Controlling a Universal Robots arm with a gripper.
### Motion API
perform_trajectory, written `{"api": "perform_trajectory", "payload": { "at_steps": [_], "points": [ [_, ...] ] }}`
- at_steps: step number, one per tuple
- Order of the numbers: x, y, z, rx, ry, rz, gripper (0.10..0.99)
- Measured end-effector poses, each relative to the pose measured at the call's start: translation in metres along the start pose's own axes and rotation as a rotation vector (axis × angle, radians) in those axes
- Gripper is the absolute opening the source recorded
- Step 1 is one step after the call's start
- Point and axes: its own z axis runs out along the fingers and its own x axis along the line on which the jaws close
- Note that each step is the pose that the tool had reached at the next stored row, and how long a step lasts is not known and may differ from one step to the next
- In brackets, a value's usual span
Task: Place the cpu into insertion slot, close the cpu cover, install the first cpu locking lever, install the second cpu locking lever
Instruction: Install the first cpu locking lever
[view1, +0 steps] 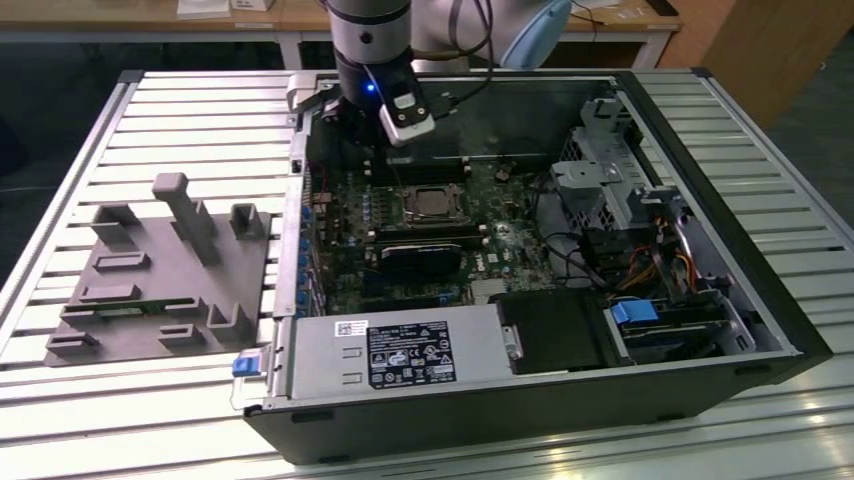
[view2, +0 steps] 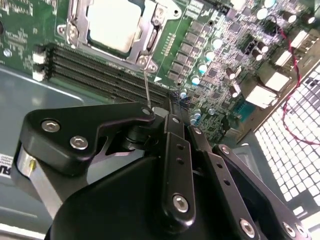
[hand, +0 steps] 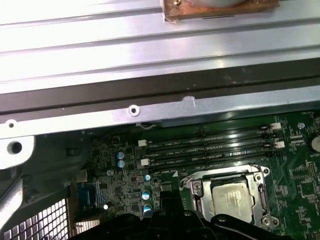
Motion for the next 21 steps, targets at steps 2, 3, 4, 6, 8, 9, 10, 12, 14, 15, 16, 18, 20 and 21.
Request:
{"api": "perform_trajectory", "payload": {
  "at_steps": [2, 3, 4, 6, 8, 9, 10, 12, 14, 15, 16, 18, 20, 21],
  "points": [
    [0.0003, -0.0001, 0.0003, -0.013, 0.0030, -0.010, 0.102],
    [0.0005, -0.0002, 0.0005, -0.020, 0.0048, -0.015, 0.102],
    [0.0006, -0.0002, 0.0007, -0.027, 0.0064, -0.020, 0.102],
    [0.0010, -0.0003, 0.0010, -0.042, 0.0098, -0.030, 0.102],
    [0.0013, -0.0004, 0.0014, -0.057, 0.0129, -0.039, 0.102],
    [0.0015, -0.0004, 0.0015, -0.065, 0.0145, -0.043, 0.102],
    [0.0016, -0.0005, 0.0016, -0.070, 0.0154, -0.046, 0.102],
    [0.0016, -0.0004, 0.0018, -0.072, 0.0159, -0.047, 0.102],
    [0.0007, -0.0004, 0.0019, -0.073, 0.0160, -0.047, 0.102],
    [-0.0003, -0.0002, 0.0020, -0.073, 0.0160, -0.047, 0.102],
    [-0.0015, -0.0001, 0.0021, -0.073, 0.0160, -0.047, 0.102],
    [-0.0046, 0.0003, 0.0023, -0.073, 0.0160, -0.047, 0.102],
    [-0.0085, 0.0008, 0.0024, -0.073, 0.0160, -0.047, 0.102],
    [-0.0106, 0.0011, 0.0025, -0.073, 0.0160, -0.047, 0.102]
  ]
}}
